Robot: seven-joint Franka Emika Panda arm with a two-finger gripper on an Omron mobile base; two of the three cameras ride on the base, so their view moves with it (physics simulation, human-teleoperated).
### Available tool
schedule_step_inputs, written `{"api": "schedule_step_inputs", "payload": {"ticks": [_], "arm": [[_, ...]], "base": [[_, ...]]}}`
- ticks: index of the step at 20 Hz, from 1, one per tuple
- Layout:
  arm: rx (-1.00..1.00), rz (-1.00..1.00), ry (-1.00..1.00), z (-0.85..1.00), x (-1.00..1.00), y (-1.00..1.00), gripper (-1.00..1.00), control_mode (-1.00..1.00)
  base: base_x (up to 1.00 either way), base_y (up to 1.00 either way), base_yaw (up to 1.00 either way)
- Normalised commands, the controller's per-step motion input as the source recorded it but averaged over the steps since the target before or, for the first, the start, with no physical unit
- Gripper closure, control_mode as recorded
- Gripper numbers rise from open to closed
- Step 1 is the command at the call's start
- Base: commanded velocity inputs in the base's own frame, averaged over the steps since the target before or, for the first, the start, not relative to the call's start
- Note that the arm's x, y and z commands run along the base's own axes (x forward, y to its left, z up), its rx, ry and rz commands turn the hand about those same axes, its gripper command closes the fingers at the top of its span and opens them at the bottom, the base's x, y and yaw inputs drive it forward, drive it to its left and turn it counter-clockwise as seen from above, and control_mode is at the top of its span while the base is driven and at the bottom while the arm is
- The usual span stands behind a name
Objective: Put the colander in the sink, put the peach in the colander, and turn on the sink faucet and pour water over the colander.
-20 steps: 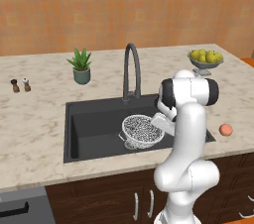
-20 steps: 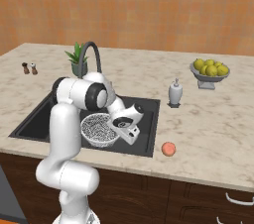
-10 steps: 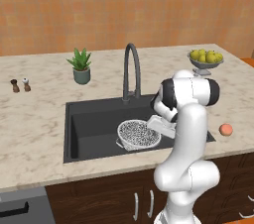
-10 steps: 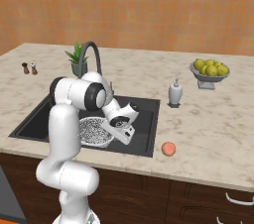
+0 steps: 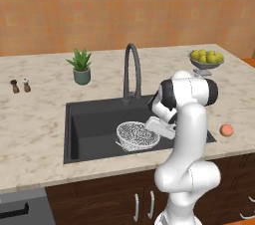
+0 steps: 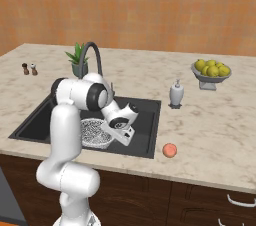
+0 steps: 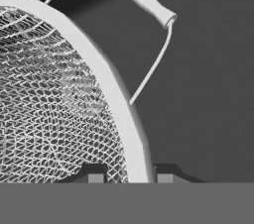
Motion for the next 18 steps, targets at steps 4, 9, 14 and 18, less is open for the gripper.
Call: {"api": "schedule_step_inputs", "payload": {"ticks": [4, 9, 14, 18], "arm": [[0.0, 0.0, -0.01, -0.15, -0.06, 0.13, 1.0, -1.0], [0.0, 0.0, -0.11, 0.14, -0.18, 0.26, 1.0, -1.0], [0.0, 0.0, -0.01, 0.02, -0.31, 0.04, 1.0, -1.0], [0.0, 0.0, 0.0, 0.01, -0.21, 0.0, 1.0, -1.0]], "base": [[0.0, 0.0, 0.0], [0.0, 0.0, 0.0], [0.0, 0.0, 0.0], [0.0, 0.0, 0.0]]}}
